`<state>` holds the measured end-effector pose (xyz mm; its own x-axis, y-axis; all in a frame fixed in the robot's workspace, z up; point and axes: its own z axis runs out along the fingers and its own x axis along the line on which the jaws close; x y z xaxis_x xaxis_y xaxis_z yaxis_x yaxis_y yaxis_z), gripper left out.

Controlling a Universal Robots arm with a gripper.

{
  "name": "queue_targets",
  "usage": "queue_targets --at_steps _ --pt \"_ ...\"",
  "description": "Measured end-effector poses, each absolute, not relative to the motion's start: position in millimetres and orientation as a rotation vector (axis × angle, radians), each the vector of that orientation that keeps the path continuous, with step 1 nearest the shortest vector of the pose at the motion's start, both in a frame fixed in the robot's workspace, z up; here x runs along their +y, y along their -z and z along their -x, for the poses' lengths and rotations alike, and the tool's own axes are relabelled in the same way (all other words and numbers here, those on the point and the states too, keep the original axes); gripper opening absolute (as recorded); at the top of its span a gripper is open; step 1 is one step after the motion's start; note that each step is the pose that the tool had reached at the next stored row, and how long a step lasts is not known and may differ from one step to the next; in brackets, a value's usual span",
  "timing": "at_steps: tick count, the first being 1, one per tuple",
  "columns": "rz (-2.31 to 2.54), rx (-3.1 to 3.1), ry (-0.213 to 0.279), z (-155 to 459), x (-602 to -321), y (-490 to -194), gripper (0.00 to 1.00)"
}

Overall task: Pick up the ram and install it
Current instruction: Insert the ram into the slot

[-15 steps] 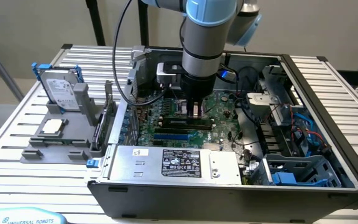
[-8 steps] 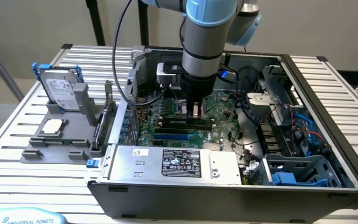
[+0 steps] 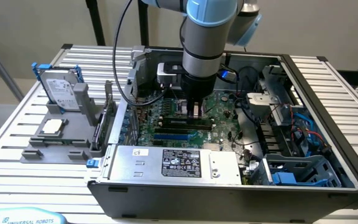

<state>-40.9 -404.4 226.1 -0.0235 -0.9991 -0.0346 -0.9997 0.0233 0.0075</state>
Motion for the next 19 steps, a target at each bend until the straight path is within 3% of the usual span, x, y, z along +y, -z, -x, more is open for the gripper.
queue_targets --at_steps 16,19 --pt "2.180 2.231 -0.043 43.0 -404.4 -225.3 0.13" --pt "2.180 2.231 -0.042 43.0 -404.4 -225.2 0.20"
